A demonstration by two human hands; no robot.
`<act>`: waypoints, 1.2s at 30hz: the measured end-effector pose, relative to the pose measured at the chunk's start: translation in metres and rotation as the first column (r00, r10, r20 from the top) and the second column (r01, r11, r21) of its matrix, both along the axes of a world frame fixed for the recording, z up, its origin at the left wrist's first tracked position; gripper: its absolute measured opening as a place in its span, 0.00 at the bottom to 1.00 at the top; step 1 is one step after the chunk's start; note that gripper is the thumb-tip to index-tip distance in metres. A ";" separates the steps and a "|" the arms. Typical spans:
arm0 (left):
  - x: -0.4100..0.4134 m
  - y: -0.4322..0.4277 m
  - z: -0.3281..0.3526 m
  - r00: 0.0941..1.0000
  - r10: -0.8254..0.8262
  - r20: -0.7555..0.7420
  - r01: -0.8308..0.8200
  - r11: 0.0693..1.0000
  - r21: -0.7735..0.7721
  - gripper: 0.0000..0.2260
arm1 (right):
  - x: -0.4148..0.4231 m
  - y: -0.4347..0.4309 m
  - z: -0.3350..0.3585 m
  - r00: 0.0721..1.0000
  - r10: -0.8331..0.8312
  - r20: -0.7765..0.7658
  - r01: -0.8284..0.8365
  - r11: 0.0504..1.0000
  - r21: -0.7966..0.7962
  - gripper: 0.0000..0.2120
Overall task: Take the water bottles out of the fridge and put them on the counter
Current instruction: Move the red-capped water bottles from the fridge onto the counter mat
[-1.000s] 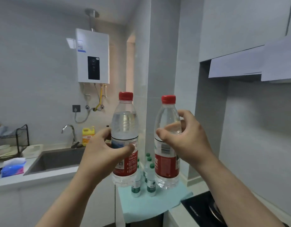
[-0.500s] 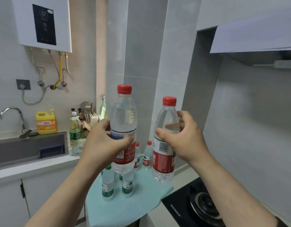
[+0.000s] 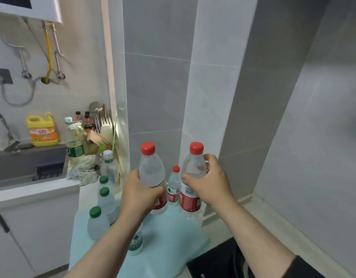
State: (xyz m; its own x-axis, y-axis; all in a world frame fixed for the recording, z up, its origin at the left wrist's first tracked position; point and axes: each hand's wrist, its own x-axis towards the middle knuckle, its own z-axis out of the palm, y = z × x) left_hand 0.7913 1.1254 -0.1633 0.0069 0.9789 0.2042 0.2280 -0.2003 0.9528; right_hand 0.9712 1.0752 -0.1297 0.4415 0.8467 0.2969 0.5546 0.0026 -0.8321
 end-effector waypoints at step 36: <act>0.095 0.124 -0.223 0.997 0.077 -0.029 -0.082 0.963 -0.256 0.07 | 0.068 0.156 -0.238 0.984 0.052 -0.171 -0.103 0.948 -0.300 0.23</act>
